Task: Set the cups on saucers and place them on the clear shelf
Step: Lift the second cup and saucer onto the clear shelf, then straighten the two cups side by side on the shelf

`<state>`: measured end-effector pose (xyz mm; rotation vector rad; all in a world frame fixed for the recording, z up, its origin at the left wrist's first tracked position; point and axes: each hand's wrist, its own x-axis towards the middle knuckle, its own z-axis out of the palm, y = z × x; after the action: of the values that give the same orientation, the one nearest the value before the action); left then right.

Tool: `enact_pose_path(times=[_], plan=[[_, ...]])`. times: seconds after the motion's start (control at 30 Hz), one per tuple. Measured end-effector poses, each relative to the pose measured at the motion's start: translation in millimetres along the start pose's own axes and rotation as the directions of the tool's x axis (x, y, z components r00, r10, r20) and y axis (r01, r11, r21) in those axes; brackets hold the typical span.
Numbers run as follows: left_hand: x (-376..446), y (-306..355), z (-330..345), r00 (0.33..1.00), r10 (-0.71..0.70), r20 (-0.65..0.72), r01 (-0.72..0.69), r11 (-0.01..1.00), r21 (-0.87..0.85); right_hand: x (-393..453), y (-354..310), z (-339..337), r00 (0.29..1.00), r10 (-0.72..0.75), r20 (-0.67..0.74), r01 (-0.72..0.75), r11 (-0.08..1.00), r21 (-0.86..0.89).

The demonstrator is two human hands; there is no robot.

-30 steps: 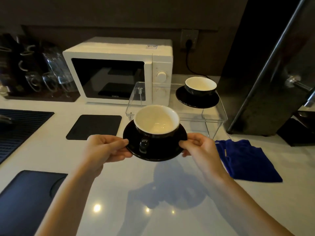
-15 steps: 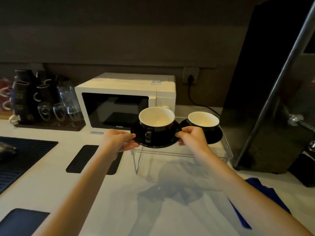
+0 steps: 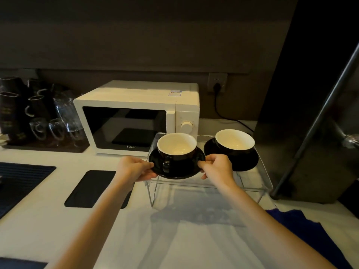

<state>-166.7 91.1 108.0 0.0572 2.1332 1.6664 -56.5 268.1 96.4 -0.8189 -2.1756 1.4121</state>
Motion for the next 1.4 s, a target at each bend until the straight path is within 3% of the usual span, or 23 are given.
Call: enact_pose_path(times=[0.13, 0.27, 0.33, 0.4, 0.47, 0.57, 0.67, 0.8, 1.03, 1.4], plan=[[1, -7, 1, 0.998, 0.059, -0.011, -0.059, 0.998, 0.035, -3, 8, 5, 0.997, -0.081, -0.022, 0.080, 0.997, -0.010], [-9, -18, -1, 0.932, 0.326, -0.159, -0.296, 0.936, 0.188, -7, 10, 5, 0.970, -0.214, -0.111, 0.185, 0.956, -0.229], [-17, -28, -1, 0.855, 0.428, -0.293, -0.396, 0.903, 0.165, -18, 11, 7, 0.890, -0.399, -0.222, 0.308, 0.884, -0.352], [-20, -41, 0, 0.798, 0.468, -0.380, -0.436, 0.883, 0.174, -34, 15, 16, 0.777, -0.590, -0.220, 0.454, 0.767, -0.454], [-16, -57, 3, 0.844, 0.411, -0.345, -0.398, 0.910, 0.111, -48, 19, 30, 0.731, -0.668, -0.137, 0.518, 0.674, -0.527], [-9, -75, 9, 0.950, 0.280, -0.136, -0.292, 0.954, -0.072, -53, 26, 46, 0.761, -0.646, -0.052, 0.502, 0.639, -0.583], [-9, -83, 15, 0.953, 0.301, -0.027, -0.302, 0.941, -0.154, -50, 29, 50, 0.790, -0.610, -0.055, 0.486, 0.679, -0.550], [-4, -89, 15, 0.949, 0.313, -0.042, -0.315, 0.929, -0.192, -49, 28, 49, 0.789, -0.610, -0.072, 0.505, 0.710, -0.491], [4, -93, 12, 0.941, 0.338, -0.038, -0.337, 0.914, -0.226, -33, 22, 51, 0.852, -0.510, -0.119, 0.409, 0.789, -0.458], [7, -96, 10, 0.944, 0.329, -0.003, -0.319, 0.913, -0.255, -13, 15, 52, 0.872, -0.479, -0.103, 0.389, 0.805, -0.447]])
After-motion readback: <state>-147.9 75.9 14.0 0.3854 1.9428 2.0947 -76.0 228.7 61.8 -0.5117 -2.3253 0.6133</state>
